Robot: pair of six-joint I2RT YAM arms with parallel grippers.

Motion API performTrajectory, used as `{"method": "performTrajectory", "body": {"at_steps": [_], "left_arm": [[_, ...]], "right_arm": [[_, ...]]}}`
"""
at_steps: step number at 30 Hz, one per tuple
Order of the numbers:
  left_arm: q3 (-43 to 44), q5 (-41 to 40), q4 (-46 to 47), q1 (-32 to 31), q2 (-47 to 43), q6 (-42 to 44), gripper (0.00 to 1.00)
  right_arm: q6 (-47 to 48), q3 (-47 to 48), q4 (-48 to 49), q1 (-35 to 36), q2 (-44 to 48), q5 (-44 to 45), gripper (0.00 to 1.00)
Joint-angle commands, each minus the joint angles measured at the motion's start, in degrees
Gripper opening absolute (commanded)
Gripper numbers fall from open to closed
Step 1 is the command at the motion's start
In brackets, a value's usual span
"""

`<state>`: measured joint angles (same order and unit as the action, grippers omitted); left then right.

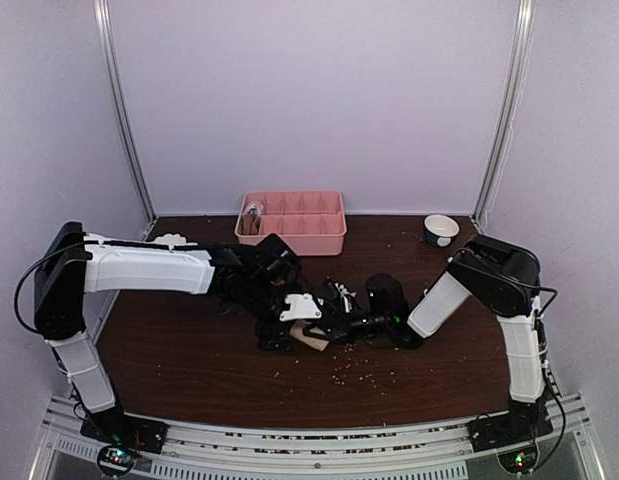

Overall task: Roll the socks
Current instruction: Pick up the sock from the center of the board, then pass from the right arm to the left

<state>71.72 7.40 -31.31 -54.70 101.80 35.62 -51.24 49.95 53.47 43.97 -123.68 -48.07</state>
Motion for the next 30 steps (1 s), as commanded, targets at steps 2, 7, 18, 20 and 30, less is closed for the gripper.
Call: {"method": "performTrajectory", "body": {"at_steps": [2, 7, 18, 20, 30], "left_arm": [[5.01, -1.79, 6.88, 0.00, 1.78, -1.64, 0.92], [2.08, -4.38, 9.25, -1.17, 2.61, 0.60, 0.87], [0.50, -1.46, 5.24, -1.90, 3.48, 4.20, 0.82], [0.15, -2.38, 5.50, -1.89, 3.47, 4.59, 0.81], [-0.34, -13.25, 11.94, -1.72, -0.03, 7.52, 0.61]], "right_arm": [[-4.06, -3.77, -2.54, 0.02, 2.12, 0.70, 0.00], [-9.03, -4.61, 3.18, 0.00, 3.85, 0.18, 0.00], [-9.77, -5.35, 3.86, 0.82, 8.98, -0.69, 0.00], [-9.71, -5.37, 3.83, 1.16, 9.75, -0.83, 0.00], [-15.18, -6.21, 8.96, 3.20, 11.33, -0.92, 0.00]]}}
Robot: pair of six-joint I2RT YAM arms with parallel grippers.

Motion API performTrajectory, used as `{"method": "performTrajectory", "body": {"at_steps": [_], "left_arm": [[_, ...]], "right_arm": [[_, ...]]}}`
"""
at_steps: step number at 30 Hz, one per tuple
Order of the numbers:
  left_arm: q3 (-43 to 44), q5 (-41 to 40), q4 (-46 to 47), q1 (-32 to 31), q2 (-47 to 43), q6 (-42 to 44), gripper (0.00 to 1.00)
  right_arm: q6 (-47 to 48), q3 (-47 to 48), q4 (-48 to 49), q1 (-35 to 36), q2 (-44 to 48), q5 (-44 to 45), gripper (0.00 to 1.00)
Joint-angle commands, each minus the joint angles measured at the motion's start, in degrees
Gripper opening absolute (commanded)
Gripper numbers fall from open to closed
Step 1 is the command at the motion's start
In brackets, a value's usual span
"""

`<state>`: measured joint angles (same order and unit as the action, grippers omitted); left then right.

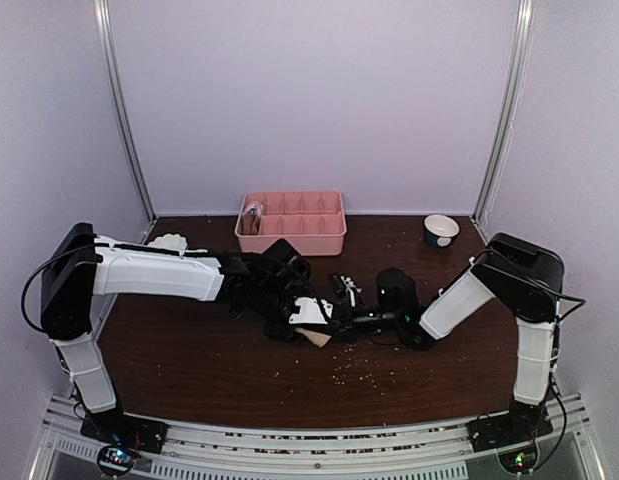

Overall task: Roll the socks
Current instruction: Pass from the right arm to the left

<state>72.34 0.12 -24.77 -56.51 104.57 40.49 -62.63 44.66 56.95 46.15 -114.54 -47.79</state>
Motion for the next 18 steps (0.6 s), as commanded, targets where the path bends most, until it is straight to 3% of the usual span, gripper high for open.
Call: {"method": "performTrajectory", "body": {"at_steps": [1, 6, 10, 13, 15, 16, 18], "left_arm": [[-1.48, -7.29, 6.72, 0.09, -3.33, 3.41, 0.61], [-5.23, -15.66, 14.56, -0.54, -5.68, 8.25, 0.65], [-6.85, -20.02, 19.69, -0.97, -8.08, 10.20, 0.58], [-6.72, -20.92, 19.92, -1.19, -8.68, 11.79, 0.30], [-7.53, -22.16, 21.33, -1.39, -8.77, 13.53, 0.16], [-7.70, -22.77, 21.61, -1.53, -8.77, 14.07, 0.13], [-8.10, -23.98, 22.77, -1.89, -8.81, 14.94, 0.16]], "right_arm": [[-5.21, -1.14, 7.15, 1.04, 2.13, -1.00, 0.00], [-8.49, -1.70, 10.42, 1.21, 2.15, 1.02, 0.00], [-10.55, -1.80, 12.18, 1.75, 1.63, 2.32, 0.00], [-11.88, -2.09, 13.74, 1.85, 1.25, 3.11, 0.00], [-12.88, -2.18, 15.12, 1.90, 0.87, 3.27, 0.00], [-13.46, -2.31, 15.71, 1.87, 0.75, 3.36, 0.00], [-14.70, -2.47, 17.36, 1.85, 0.49, 3.97, 0.00]]}}
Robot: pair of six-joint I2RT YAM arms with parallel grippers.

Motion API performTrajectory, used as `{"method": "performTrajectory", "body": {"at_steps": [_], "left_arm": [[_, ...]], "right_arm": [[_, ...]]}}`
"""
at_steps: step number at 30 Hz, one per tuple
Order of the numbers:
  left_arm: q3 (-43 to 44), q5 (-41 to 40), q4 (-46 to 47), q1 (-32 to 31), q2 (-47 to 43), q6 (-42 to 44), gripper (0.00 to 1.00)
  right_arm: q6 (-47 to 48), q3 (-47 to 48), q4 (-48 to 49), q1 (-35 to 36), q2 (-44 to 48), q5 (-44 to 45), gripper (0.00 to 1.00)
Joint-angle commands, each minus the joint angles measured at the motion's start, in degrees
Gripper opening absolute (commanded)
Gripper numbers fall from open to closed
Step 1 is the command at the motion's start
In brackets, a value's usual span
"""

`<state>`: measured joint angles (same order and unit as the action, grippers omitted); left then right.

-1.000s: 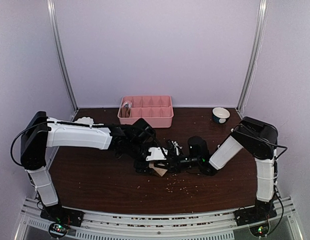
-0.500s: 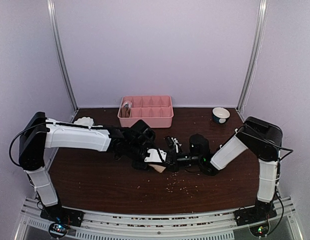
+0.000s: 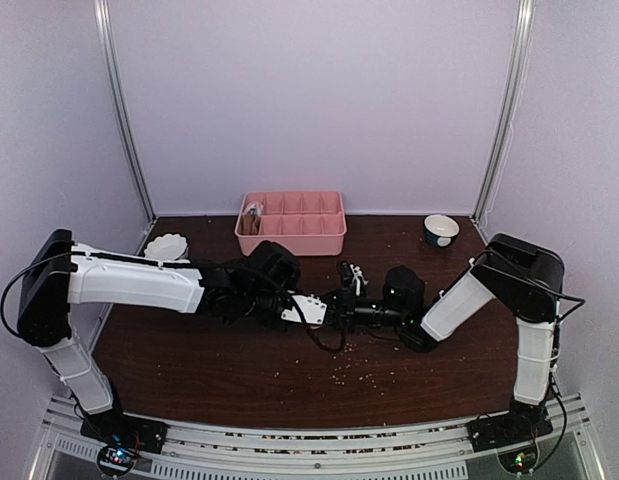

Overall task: Roll the socks
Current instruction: Pass from the right arm to the left

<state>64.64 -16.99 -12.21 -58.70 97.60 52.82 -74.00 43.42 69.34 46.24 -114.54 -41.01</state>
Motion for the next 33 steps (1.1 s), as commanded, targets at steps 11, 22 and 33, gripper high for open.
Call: {"method": "performTrajectory", "body": {"at_steps": [11, 22, 33], "left_arm": [[12.58, 9.89, -18.47, 2.20, -0.75, -11.78, 0.00], [27.17, 49.87, -44.20, 12.33, 4.59, -26.21, 0.00], [38.39, 75.04, -61.66, 15.36, 11.93, -23.38, 0.00]], "right_arm": [[3.90, -1.74, -1.79, 0.98, 4.14, -1.98, 0.22], [47.18, 0.27, -54.71, -0.30, 33.45, 19.63, 0.42], [59.52, -5.28, -55.36, -0.15, 54.25, 32.47, 1.00]]}}
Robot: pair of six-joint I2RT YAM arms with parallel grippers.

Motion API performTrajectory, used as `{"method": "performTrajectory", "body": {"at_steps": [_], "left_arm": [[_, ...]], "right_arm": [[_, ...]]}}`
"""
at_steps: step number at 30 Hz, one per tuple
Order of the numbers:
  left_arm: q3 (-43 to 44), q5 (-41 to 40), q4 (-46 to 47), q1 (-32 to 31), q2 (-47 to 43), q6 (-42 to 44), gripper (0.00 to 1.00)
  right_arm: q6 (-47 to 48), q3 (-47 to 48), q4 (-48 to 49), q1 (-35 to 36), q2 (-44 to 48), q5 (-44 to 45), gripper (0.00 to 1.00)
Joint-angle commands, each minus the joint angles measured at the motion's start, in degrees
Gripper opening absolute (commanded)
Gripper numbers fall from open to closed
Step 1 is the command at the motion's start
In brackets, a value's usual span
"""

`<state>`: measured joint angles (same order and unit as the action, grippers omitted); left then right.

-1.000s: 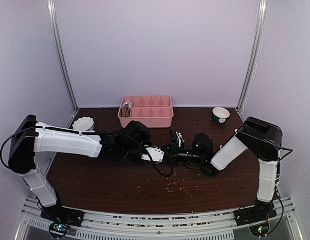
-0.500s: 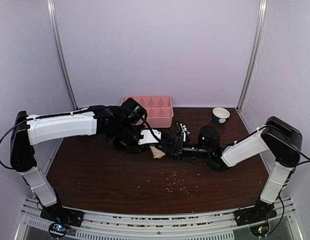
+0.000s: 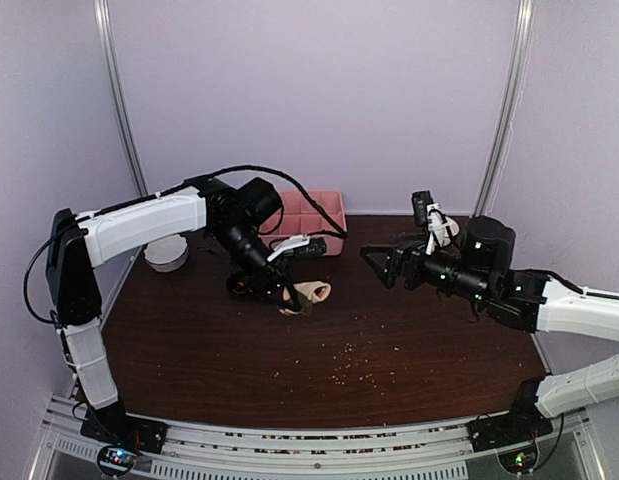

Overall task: Roll the socks
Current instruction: Pass from the left arm to the right

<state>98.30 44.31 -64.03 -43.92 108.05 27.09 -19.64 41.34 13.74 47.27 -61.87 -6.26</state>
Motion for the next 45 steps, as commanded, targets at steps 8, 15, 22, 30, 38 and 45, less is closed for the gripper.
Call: {"method": "performTrajectory", "body": {"at_steps": [8, 15, 22, 30, 38, 45], "left_arm": [[6.30, 21.48, -17.14, 0.58, 1.54, 8.70, 0.00], [1.20, 23.01, -13.09, 0.67, -3.31, 5.44, 0.00], [-0.61, 23.81, -9.81, 0.77, -4.17, 1.65, 0.00], [-1.53, 23.96, -9.37, 0.72, -4.73, 1.17, 0.00], [-1.54, 24.43, -9.86, 0.77, -4.38, 1.64, 0.00], [-0.77, 24.83, -11.46, 0.74, -3.86, 3.26, 0.00]], "right_arm": [[22.57, 6.87, -15.17, 5.89, 1.26, 11.38, 1.00], [8.41, -2.29, -3.26, 4.69, 12.06, 16.17, 1.00], [9.15, 5.77, -7.51, 11.64, 4.45, -5.75, 0.97], [10.81, 11.61, -3.46, 15.74, -4.59, -12.08, 1.00], [11.55, 14.26, -1.51, 17.46, -10.48, -12.09, 1.00], [12.08, 16.87, -3.52, 17.82, -14.61, -11.71, 0.90]]}}
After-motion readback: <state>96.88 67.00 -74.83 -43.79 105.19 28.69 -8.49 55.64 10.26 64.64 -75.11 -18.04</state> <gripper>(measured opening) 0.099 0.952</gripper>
